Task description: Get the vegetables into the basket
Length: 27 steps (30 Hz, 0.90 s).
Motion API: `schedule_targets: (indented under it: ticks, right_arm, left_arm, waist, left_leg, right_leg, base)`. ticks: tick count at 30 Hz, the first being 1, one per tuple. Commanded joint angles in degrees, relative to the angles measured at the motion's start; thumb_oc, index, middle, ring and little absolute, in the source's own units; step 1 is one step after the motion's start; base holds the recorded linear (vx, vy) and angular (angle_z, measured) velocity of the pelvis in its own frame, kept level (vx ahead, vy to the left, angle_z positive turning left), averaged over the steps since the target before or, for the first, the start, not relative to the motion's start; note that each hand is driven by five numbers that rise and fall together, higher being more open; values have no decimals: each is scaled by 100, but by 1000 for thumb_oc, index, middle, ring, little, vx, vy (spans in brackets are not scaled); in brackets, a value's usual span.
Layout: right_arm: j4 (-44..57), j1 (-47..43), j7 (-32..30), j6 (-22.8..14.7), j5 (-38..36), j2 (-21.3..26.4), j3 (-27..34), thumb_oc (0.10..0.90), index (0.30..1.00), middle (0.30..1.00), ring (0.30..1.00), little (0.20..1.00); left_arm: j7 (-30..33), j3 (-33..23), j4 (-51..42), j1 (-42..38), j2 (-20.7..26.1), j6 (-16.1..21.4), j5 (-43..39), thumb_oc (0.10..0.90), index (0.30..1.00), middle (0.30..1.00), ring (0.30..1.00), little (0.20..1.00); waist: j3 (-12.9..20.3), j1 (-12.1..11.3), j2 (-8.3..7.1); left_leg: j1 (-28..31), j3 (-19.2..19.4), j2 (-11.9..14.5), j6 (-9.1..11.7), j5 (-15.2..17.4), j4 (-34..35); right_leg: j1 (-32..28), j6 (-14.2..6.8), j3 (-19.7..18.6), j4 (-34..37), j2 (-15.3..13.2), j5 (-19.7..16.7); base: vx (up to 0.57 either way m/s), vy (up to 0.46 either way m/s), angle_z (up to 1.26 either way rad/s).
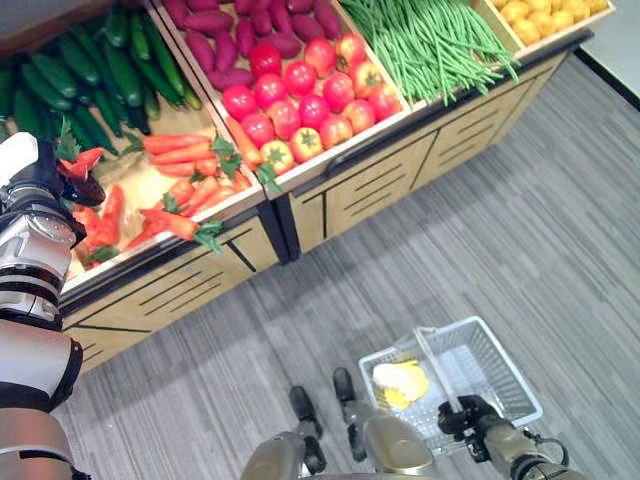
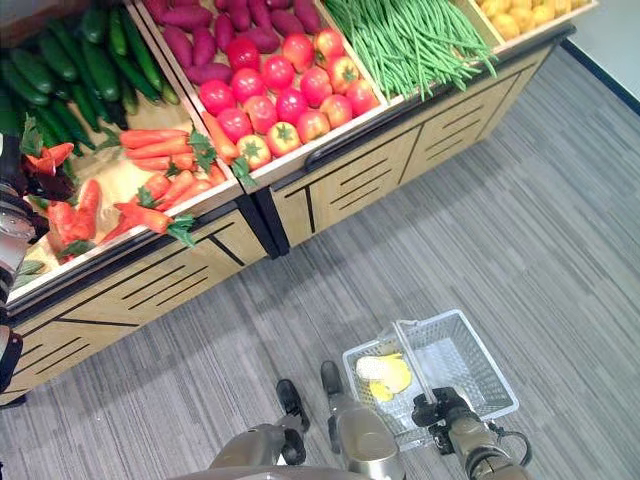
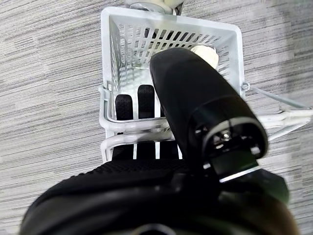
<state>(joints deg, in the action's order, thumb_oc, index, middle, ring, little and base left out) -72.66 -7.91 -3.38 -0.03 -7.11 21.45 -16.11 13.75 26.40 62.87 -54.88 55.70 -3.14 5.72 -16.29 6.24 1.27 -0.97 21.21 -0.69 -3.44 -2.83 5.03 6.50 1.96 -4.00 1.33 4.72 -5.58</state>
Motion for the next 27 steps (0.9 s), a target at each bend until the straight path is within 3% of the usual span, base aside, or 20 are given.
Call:
schedule_targets:
  ticks: [1,8,13,16,23,27]
  right_arm:
    - [-271,702,49,71,69,140,112,400,300,300,300,300]
    - [-290,856,179,164,238,111,433,400,300,300,300,300]
    - [-308,888,266,178,352,95,540,400,300,300,300,300]
    - [-331,872,266,187,350,91,594,400,300,300,300,300]
    - [-371,940,343,267,434,-60,718,400,300,300,300,300]
    - [-388,969,358,281,489,-93,719,400,300,300,300,300]
  left_arm:
    - [267,35,-286,-69,416,231,134,400,300,300,300,300]
    - [-221,-254,-2692,1110,624,319,622,400,300,300,300,300]
    - [-599,-295,-3894,1669,892,432,1153,400,300,300,300,300]
    - [-661,-433,-4237,1912,896,455,1210,400,300,300,300,300]
    - [-914,-1505,-5699,3291,523,458,1058,400,300,300,300,300]
    - [-970,-1634,-5879,3447,420,462,1021,400,300,300,300,300]
  waist:
    - [860,-3,200]
    - [1116,-187,193]
    - [1264,-261,166]
    - [1311,-294,149]
    - [1511,-384,83]
    - [1521,-384,75]
  left_leg:
    - [470,-53,209,489,584,-3]
    - [750,-271,156,438,659,-3]
    - [891,-408,134,392,710,-3]
    - [945,-452,127,378,722,-3]
    - [1199,-572,69,272,849,-32]
    - [1237,-569,54,239,870,-25]
  right_leg:
    - [-36,-764,-15,285,-475,248]
    - [-399,-781,162,259,-541,355]
    - [-589,-805,287,226,-582,406]
    - [-647,-807,319,193,-590,436]
    - [-892,-813,339,117,-619,534]
    - [-909,-818,335,102,-637,536]
  base:
    - [4,16,13]
    - [-45,38,15]
    - [-58,38,18]
    - [-56,34,12]
    - [-54,45,9]
    - [-38,39,1]
